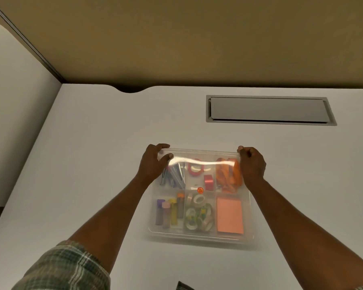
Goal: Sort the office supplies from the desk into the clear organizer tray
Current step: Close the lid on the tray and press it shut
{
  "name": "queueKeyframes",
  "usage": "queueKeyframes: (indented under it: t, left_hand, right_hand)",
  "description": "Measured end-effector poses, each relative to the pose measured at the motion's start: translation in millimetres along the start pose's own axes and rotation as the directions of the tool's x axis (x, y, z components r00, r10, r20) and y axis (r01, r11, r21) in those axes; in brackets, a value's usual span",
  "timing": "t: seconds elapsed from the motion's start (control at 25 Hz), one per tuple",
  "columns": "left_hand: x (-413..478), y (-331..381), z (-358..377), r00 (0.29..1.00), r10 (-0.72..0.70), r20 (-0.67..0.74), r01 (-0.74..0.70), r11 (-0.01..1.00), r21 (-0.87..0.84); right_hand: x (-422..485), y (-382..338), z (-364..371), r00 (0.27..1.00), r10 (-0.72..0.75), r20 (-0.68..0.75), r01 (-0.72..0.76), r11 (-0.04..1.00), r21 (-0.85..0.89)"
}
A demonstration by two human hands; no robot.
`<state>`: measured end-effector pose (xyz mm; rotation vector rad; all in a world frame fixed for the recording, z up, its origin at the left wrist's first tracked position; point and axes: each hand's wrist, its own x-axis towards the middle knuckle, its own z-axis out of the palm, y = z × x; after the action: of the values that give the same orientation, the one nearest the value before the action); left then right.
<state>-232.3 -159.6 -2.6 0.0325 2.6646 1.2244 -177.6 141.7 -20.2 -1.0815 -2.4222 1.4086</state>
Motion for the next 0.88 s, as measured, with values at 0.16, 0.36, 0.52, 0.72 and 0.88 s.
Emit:
queueKeyframes:
  t: [0.16, 0.36, 0.52, 0.72, 0.88]
  left_hand:
    - [9, 2, 0, 0.995, -0.077, -0.065, 0.073, 0.995, -0.062]
    - [19, -4, 4, 0.914, -0.406, 0.013, 0.387, 0.86, -0.334]
    - [18, -5, 12, 0.867, -0.495, 0.054, 0.456, 0.746, -0.486]
    - [16, -1, 19, 0.867, -0.499, -0.011, 0.422, 0.745, -0.516]
    - [10, 8, 23, 0.953, -0.256, -0.164, 0.234, 0.962, -0.14]
  right_hand:
    - [3, -3, 5, 0.999, 0.033, 0.003, -0.033, 0.999, 0.008]
    - [0, 4, -6, 0.991, 0.105, 0.085, -0.111, 0.992, 0.067]
    - [-5, 2, -13, 0.952, 0.218, 0.215, -0.268, 0.933, 0.239]
    - [-2, -7, -10, 0.944, 0.237, 0.229, -0.288, 0.931, 0.223]
    - [-8, -7, 2, 0.991, -0.089, 0.098, 0.109, 0.969, -0.222]
